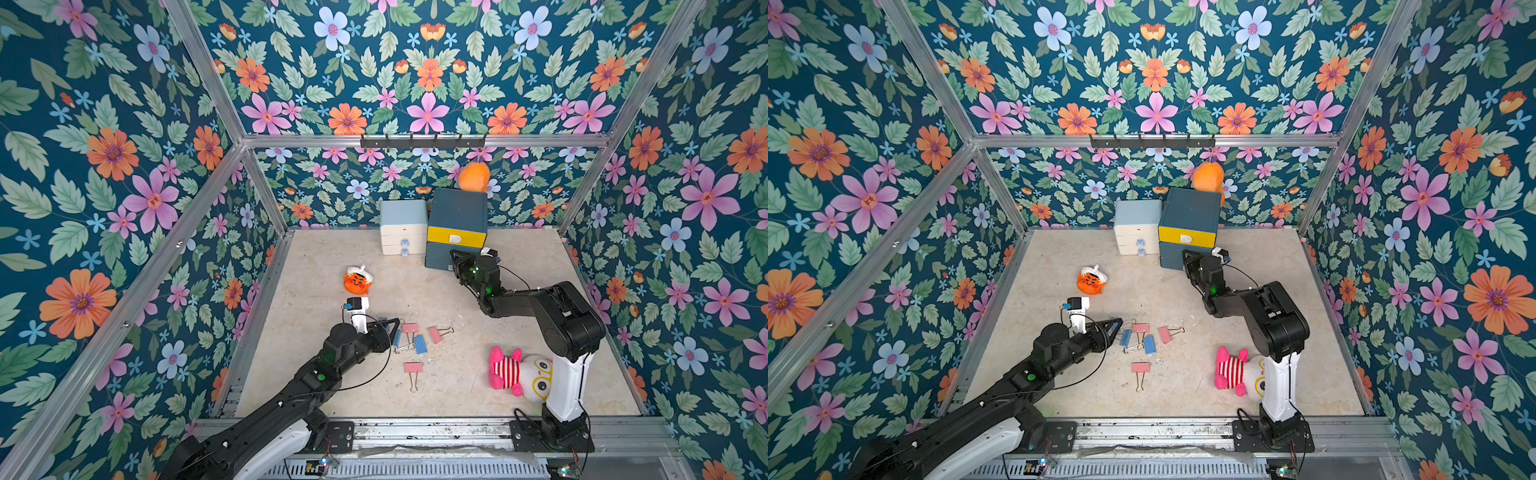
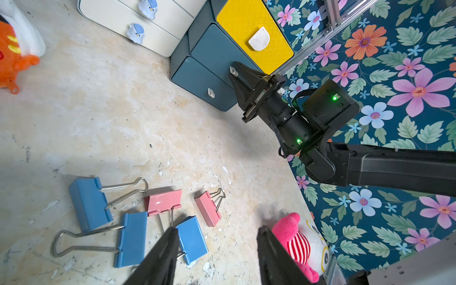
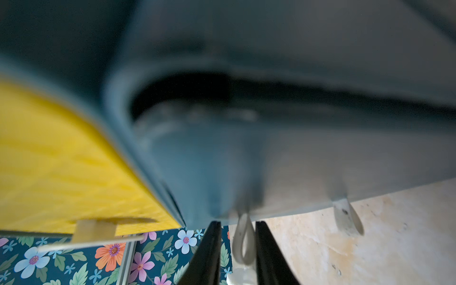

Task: Put the binder clips in the drawer according to color
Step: Open the drawer in the storage box.

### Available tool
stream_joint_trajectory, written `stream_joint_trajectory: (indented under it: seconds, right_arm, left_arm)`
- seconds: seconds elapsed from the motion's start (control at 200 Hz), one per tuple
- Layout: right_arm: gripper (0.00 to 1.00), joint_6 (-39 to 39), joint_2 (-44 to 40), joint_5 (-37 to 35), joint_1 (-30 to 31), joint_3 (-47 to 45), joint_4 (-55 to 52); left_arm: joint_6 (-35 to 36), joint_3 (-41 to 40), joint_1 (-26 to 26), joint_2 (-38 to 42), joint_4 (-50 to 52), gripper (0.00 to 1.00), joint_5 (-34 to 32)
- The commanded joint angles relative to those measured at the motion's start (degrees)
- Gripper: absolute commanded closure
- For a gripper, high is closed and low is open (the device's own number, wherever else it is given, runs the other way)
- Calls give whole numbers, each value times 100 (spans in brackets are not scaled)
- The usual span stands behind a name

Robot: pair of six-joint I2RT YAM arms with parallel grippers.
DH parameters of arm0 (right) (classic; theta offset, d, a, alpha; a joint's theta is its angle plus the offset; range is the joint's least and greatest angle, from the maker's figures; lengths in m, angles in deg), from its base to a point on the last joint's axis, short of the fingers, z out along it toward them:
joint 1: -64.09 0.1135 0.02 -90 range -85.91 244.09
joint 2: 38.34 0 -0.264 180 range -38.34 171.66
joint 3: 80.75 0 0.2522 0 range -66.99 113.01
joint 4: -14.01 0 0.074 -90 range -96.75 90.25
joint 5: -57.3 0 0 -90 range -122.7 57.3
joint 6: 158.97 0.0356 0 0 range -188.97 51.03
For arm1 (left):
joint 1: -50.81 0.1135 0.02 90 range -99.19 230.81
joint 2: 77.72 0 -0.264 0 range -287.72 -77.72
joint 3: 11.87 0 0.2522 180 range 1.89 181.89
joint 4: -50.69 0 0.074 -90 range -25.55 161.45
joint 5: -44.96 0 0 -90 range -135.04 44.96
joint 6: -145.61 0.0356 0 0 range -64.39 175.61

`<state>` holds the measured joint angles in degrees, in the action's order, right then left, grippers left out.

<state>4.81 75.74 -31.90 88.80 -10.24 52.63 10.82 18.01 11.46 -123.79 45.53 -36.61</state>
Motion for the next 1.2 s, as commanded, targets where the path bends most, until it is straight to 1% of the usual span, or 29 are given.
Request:
stream_joint_trajectory:
  seconds: [0.0,0.19,0.29,0.395,0.625,0.745,0.915,0.93,0.96,1.065,1.195]
  right_arm:
    - [80,13,62,-98,6,89,80]
    - [100,109,57,-235,13,-27,141]
    - [100,132,-79,-311,58,-188,185]
    - [100,210,-327,-408,194,-439,169]
    - [100,591,-1049,-674,567,-1396,143]
    - [100,612,-1435,-749,755,-1765,27]
    - [100,620,-1850,-952,1027,-2155,-146]
    - [100,620,-2040,-962,1039,-2178,-164]
    - [100,620,-2125,-974,1074,-2201,-230]
    - [100,611,-2264,-1011,1157,-2263,-389]
    - [100,636,-2221,-994,1168,-2265,-417]
  left_arm:
    - [41,-12,7,49,-70,44,11]
    - [2,-8,7,97,122,44,-115]
    - [-66,67,7,102,377,43,-319]
    - [-144,391,8,-116,1179,41,-788]
    - [-219,840,7,-701,2044,39,-1106]
    - [-265,952,7,-889,2179,39,-1079]
    - [-313,990,7,-904,2234,38,-1058]
    - [-312,990,13,-904,2234,38,-1047]
    - [-319,998,9,-904,2234,38,-1037]
    - [-315,1003,7,-909,2260,38,-975]
    - [-293,1050,-1,-963,2318,37,-891]
